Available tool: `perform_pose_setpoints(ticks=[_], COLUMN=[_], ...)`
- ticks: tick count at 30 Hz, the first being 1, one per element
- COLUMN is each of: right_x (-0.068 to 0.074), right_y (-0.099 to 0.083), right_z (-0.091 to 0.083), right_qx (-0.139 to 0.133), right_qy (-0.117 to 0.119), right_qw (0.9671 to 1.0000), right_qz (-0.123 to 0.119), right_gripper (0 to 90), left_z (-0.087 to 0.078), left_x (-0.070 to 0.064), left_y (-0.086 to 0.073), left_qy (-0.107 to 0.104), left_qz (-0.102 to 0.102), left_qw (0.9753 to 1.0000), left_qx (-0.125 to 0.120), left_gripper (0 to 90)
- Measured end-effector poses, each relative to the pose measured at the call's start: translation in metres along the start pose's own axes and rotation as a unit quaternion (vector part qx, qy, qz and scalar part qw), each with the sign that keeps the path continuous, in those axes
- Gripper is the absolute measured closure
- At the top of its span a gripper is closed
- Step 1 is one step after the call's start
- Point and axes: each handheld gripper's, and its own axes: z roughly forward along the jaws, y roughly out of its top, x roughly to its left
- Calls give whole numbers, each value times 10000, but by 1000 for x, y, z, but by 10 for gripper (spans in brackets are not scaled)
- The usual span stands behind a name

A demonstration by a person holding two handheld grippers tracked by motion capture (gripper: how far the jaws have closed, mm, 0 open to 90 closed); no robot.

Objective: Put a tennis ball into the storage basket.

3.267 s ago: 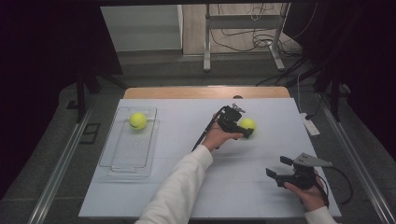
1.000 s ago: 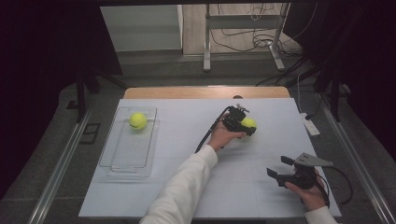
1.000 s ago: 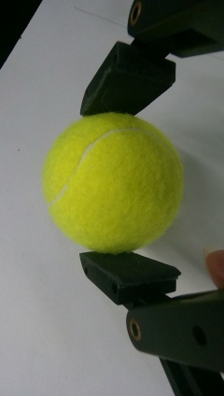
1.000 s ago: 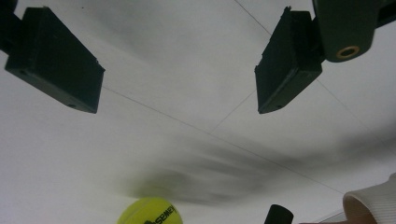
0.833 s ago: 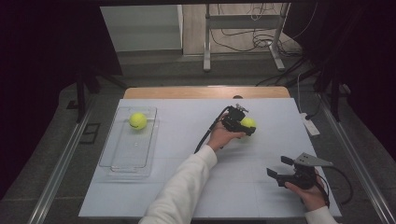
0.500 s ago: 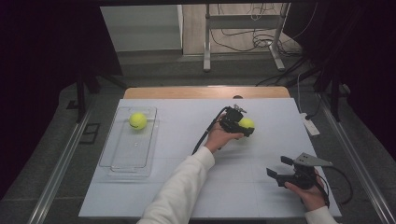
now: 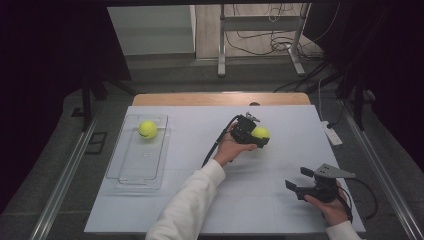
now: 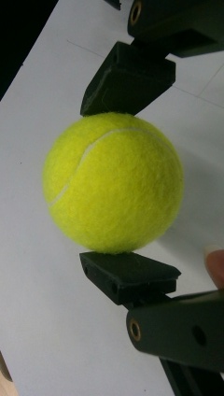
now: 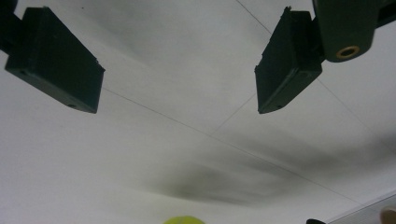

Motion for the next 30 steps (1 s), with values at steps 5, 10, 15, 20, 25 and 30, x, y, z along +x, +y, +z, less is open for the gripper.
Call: perform_pose_setpoints(ticks=[5, 10, 15, 20, 25, 30], right_x=[0, 0, 0, 0, 1, 1], right_y=[0, 0, 0, 0, 0, 0], right_z=[0, 1, 1, 1, 1, 0], right_qx=[8, 12, 22, 24, 18, 4], right_qy=[0, -7, -11, -17, -19, 0], right_qw=[10000, 10000, 10000, 10000, 10000, 10000], right_qz=[1, -9, -26, -18, -18, -18], right_gripper=[159, 159, 159, 159, 159, 159], left_z=[-6, -11, -15, -18, -20, -24], left_x=[0, 0, 0, 0, -2, -3], left_y=[-4, -7, -9, -11, -12, -13], left_qy=[0, -1, 4, 22, 15, 10], left_qz=[-10, 13, 36, 30, 41, 40], left_qw=[10000, 10000, 10000, 9999, 9999, 9999], left_qx=[-46, -71, -78, -94, -106, -129], left_gripper=[273, 273, 273, 273, 273, 273])
